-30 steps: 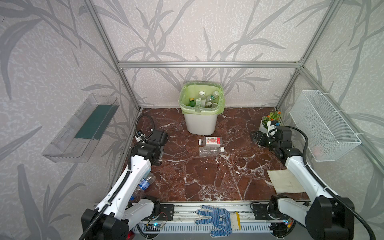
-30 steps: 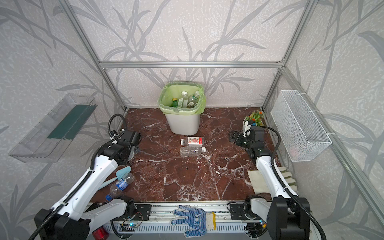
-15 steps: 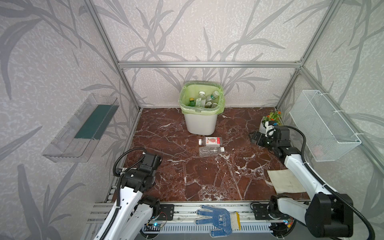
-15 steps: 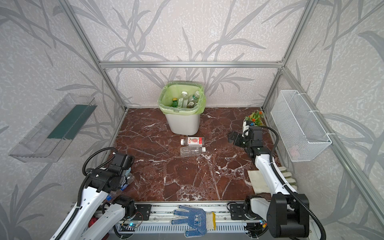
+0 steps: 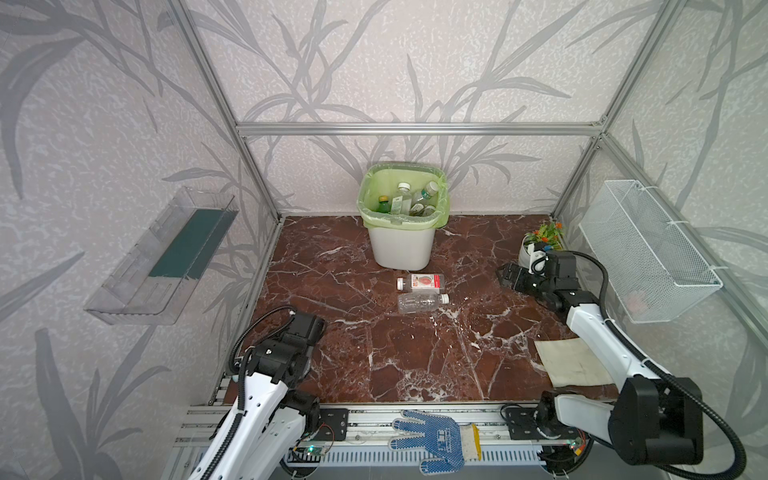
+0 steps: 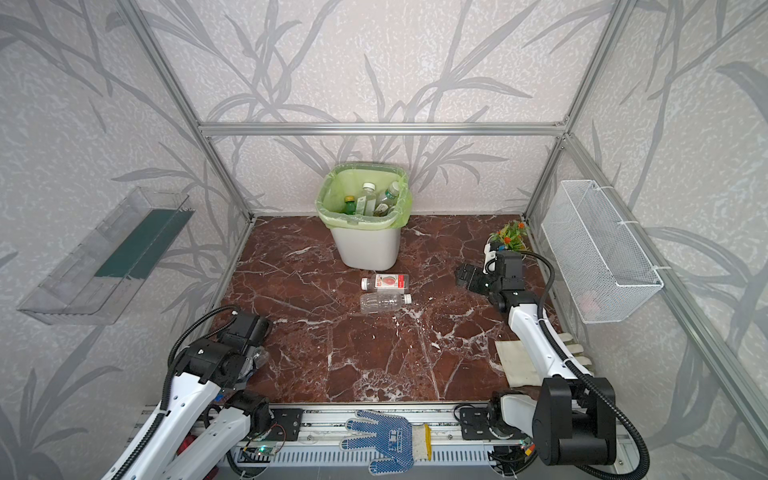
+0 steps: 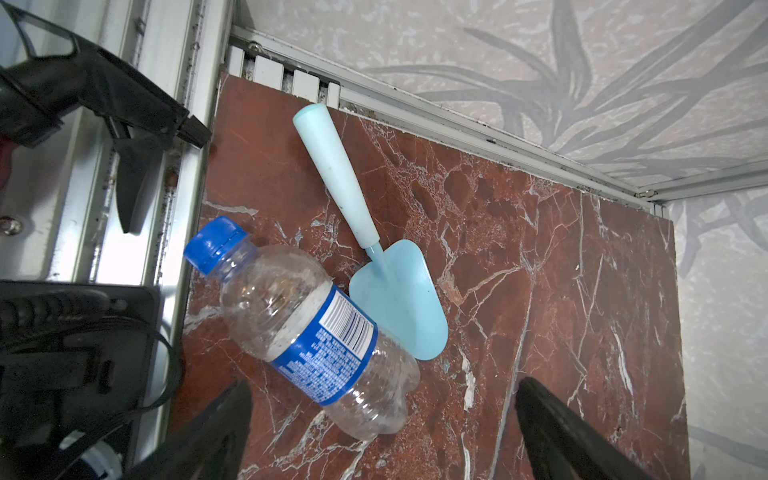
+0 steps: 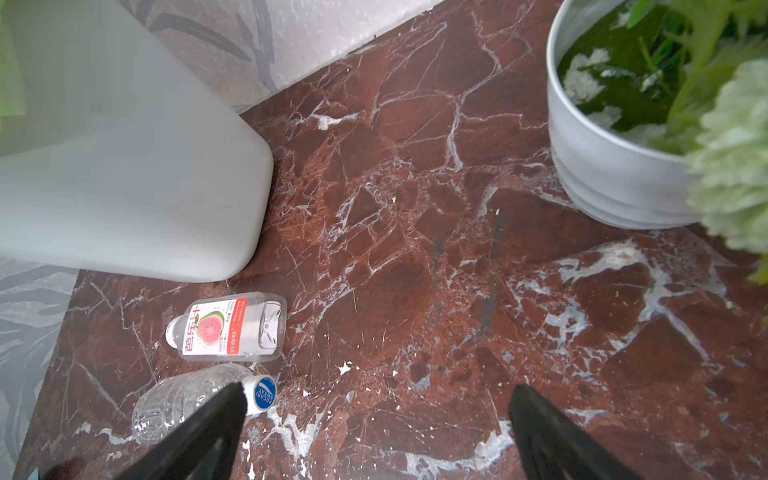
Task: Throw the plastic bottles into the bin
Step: 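Lower the left gripper to the blue-capped bottle beside the blue trowel, then grasp the blue-capped clear bottle with the left gripper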
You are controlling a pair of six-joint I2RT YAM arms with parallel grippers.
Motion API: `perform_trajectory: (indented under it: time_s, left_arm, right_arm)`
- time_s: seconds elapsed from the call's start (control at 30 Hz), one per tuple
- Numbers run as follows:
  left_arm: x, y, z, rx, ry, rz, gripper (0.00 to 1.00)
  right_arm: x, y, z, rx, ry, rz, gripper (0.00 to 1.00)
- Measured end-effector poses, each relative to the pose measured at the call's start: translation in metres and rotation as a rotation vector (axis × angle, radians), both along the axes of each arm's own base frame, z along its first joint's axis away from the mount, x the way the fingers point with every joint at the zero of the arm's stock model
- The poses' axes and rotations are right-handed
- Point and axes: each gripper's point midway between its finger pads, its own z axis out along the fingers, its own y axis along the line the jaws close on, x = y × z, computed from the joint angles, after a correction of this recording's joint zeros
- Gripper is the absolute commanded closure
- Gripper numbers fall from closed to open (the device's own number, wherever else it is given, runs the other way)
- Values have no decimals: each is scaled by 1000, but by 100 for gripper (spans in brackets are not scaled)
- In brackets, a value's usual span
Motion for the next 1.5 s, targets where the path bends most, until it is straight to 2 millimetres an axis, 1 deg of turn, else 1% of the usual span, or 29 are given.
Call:
perform_trajectory:
  time_s: [0.2, 0.4, 0.47, 0.57, 0.87, 0.93, 1.03, 1.2, 1.33, 1.5]
  left_arm:
    - [1, 2, -6, 5, -19, 29, 1]
    - [0, 6, -20, 23, -13, 49, 5]
    - [-3, 7, -26, 25, 0, 58, 8]
    - [-6, 9, -35, 25, 17, 75, 9]
    - [-10, 16, -45, 35, 91, 140, 10]
    - [-9, 15, -51, 10, 85, 158, 11]
    - [-13, 13, -67, -32, 95, 185, 12]
    - [-12, 14, -72, -64, 95, 224, 16]
    - [-9, 16, -75, -85, 92, 238, 20]
    - [-9, 15, -90, -124, 112, 251, 23]
  right_arm:
    - [5, 0, 3, -7, 5, 7, 1]
    - [9, 0, 5, -14, 14, 13, 1]
    - [10, 0, 6, -16, 13, 15, 1]
    - [11, 0, 8, -16, 16, 15, 1]
    - [10, 0, 6, -20, 36, 18, 1]
    - [10, 0, 6, -21, 39, 20, 1]
    - [10, 0, 6, -23, 44, 21, 1]
    - [15, 0, 9, -23, 43, 22, 1]
    - [16, 1, 6, -23, 58, 26, 1]
    - [16, 2, 6, -24, 66, 27, 1]
